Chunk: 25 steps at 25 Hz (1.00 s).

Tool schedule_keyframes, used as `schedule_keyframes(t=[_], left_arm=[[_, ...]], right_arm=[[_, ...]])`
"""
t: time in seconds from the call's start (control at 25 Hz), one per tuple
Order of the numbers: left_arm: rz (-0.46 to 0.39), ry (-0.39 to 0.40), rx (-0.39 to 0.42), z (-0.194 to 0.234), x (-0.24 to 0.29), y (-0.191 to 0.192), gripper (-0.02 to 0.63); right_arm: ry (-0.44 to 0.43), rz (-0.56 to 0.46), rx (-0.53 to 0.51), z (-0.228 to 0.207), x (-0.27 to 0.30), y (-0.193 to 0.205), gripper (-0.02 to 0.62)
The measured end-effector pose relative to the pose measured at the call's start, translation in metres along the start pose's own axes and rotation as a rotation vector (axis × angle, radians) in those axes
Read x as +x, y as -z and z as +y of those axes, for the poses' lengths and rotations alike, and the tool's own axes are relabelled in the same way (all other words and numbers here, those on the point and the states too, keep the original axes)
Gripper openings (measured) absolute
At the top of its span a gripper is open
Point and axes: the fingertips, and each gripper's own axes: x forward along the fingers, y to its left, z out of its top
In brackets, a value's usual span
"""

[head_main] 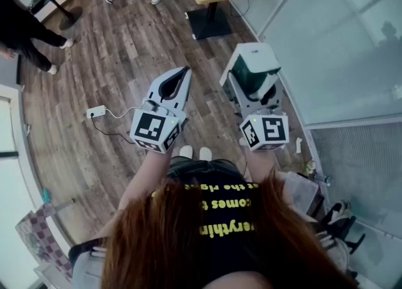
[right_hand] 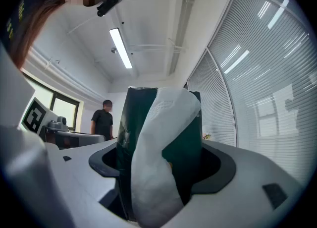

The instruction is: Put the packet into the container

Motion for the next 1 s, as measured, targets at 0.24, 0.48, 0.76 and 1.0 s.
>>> schedule_keyframes(t=[0.24, 0.48, 0.76, 1.0], left_arm=[[-0.008, -0.001, 0.004, 0.002, 0.003, -0.001, 0.0], [-0.005, -0.006, 0.006, 0.003, 0.002, -0.002, 0.0], [-0.006, -0.015, 0.008, 0.0, 0.005, -0.001, 0.0], [-0.005, -0.03, 0.009, -0.012, 0.016, 0.001, 0.0]], right_arm=[[-0.002, -0.01, -0.008, -0.001, 0.003, -0.002, 0.394], [-0.005, -0.013, -0.009, 0.001, 0.003, -0.004, 0.394], [-0.008, -0.029, -0.004, -0.004, -0.001, -0.005, 0.396], [-0.007, -0.032, 0.004, -0.024, -0.007, -0.007, 0.394]])
